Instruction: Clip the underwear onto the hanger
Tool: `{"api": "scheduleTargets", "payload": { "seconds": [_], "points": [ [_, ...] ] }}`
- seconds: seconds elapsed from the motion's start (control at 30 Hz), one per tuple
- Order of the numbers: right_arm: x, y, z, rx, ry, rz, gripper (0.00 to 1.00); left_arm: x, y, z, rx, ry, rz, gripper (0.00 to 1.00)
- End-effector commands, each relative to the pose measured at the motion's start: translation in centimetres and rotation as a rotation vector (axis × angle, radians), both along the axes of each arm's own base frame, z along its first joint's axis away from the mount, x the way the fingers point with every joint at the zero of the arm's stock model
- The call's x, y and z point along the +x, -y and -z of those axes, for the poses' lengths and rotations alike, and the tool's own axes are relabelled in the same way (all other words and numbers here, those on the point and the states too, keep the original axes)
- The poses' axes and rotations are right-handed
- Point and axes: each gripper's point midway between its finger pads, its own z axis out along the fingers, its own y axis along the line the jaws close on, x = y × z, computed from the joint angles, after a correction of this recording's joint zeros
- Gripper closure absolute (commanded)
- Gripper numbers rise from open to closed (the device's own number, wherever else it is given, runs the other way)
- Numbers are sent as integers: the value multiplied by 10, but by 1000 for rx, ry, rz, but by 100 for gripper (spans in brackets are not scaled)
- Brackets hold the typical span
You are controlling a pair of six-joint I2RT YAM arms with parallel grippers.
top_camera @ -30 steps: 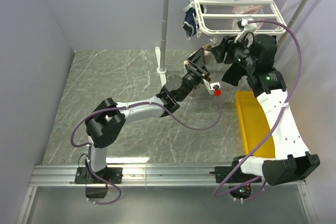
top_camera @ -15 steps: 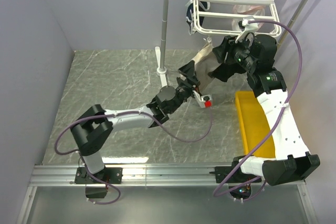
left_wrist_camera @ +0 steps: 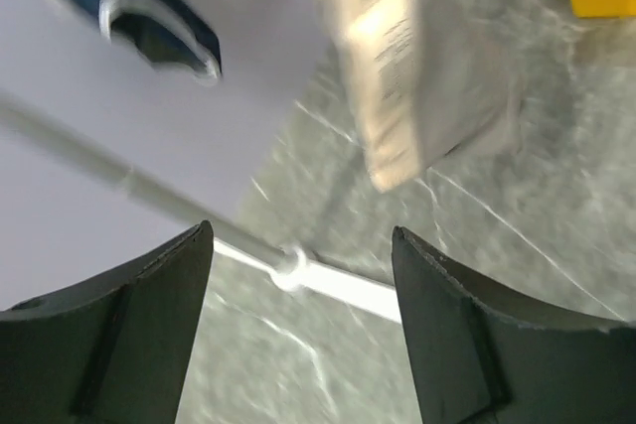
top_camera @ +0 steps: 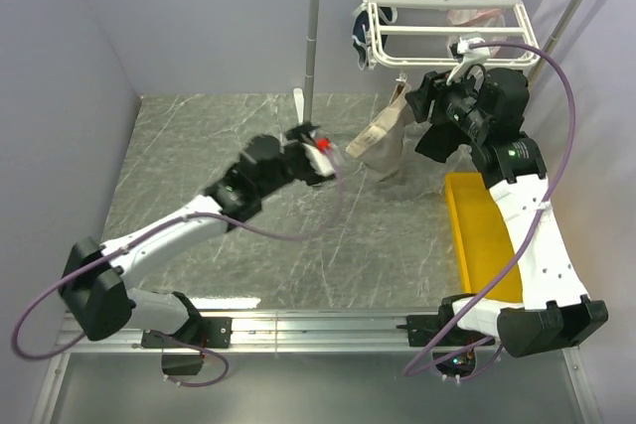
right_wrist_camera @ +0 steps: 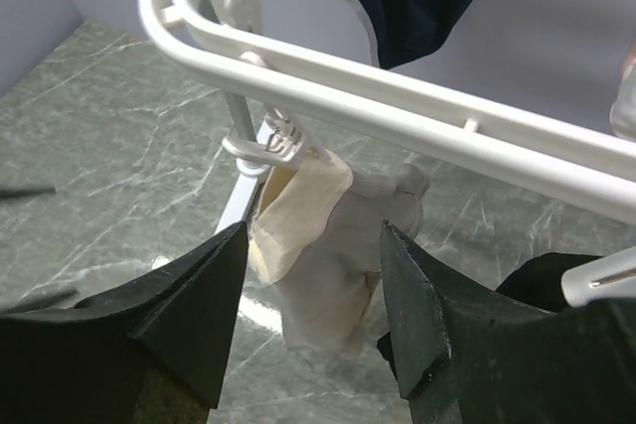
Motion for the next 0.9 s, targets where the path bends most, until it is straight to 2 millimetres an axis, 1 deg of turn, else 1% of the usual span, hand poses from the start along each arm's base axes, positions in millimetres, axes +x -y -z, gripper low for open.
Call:
{"api": "scheduleTargets", "payload": {
  "seconds": [0.0,0.03,0.07,0.1,0.2,0.27,0.3,0.33,0.37,0.4,0.43,0.47,0.53,0.57,0.6,0.67,0.73,0.77,0.8,0.83,0.87],
  "points": [
    [-17,1,-21,-19,77,-32,37,-35,-15,7,-170,-368,195,22],
    [-20,0,-22,-15,82,-39,36,-39,-18,9,-198,-410,211,21],
    [-25,-1,-24,-11,89,-48,36,-48,-17,9,-213,-435,263,20],
    [-28,-2,-25,-9,95,-58,36,-49,-23,11,-232,-441,262,18],
    [-44,-8,-29,1,109,-103,34,-57,-23,12,-291,-485,284,17],
    [-57,-10,-31,0,124,-131,33,-56,-24,10,-330,-512,277,17],
    [-62,-10,-31,-1,126,-136,33,-54,-24,8,-349,-517,270,17],
    [-66,-10,-31,-2,130,-139,32,-52,-23,0,-387,-525,268,17],
    [-76,-11,-35,-3,146,-152,32,-49,-22,-8,-407,-516,267,17],
    [-79,-10,-35,-6,150,-155,32,-48,-22,-12,-418,-513,267,17],
    [-84,-10,-37,-6,162,-158,32,-44,-21,-21,-438,-489,266,17],
    [-90,-9,-40,-5,177,-157,32,-40,-20,-23,-447,-481,260,17],
    [-95,-8,-47,-4,197,-152,32,-32,-19,-38,-481,-447,244,17],
    [-98,-6,-54,-5,214,-142,32,-26,-16,-41,-512,-464,236,17],
    [-100,-5,-57,-4,214,-139,32,-23,-15,-54,-535,-442,236,17],
    [-101,-5,-62,14,208,-130,32,-17,-12,-67,-553,-403,246,17],
    [-101,-5,-63,54,190,-117,32,-9,-6,-74,-548,-361,262,18],
    [-101,-4,-61,58,185,-112,32,-4,-1,-70,-541,-364,274,19],
    [-100,-5,-61,87,173,-107,32,1,1,-84,-539,-295,285,19],
    [-101,-5,-63,110,167,-101,33,5,2,-90,-549,-276,293,20],
    [-100,-4,-64,114,168,-94,33,13,6,-87,-550,-281,305,21]
  ]
}}
